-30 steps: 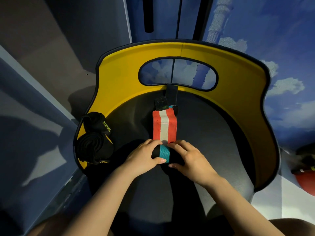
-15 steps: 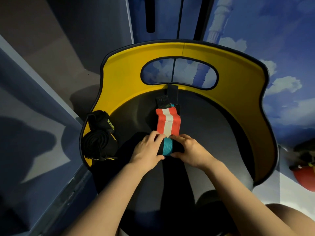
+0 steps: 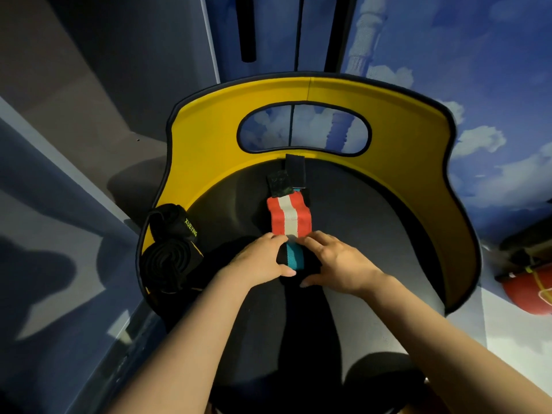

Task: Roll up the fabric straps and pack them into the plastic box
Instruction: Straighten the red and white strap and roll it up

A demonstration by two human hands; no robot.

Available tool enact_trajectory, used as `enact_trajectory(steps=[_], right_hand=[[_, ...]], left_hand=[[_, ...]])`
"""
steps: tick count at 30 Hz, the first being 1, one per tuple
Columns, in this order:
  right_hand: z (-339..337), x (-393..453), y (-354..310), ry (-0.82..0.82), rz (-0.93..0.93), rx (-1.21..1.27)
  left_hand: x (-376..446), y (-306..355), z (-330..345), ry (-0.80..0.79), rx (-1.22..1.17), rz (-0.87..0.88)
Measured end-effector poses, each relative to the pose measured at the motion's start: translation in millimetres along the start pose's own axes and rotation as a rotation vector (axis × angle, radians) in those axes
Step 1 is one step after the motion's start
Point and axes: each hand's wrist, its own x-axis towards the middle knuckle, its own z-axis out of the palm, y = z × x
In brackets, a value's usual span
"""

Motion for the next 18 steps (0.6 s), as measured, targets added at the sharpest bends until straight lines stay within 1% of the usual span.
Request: enact_trajectory(steps=[3,7,12,15,18], right_hand=[[-0.3,-0.9,0.9,-0.008,-0.001,0.042],[-6.1,0.7,3.3,-0.054,-0.006,0.135],[-10.6,7.8,10.0,-0.180,-0.009,0.245],[-17.3,15.9,13.6,-0.244,0.008,0.285],[-20.9,21.9,15.1,-0.297,0.050,0.338]], left_hand=[[-0.4,2.0,1.5,-0.052,-0.017,-0.017],[-4.8,6.8,6.3,-0.008,0.011,0.002],[-8.1,6.4,18.1,0.090,0.270,0.062],[-2.0,3.6,13.1,0.106,0.317,0.108],[2.2,-0.3,5.0,0.077,0.297,0.132]])
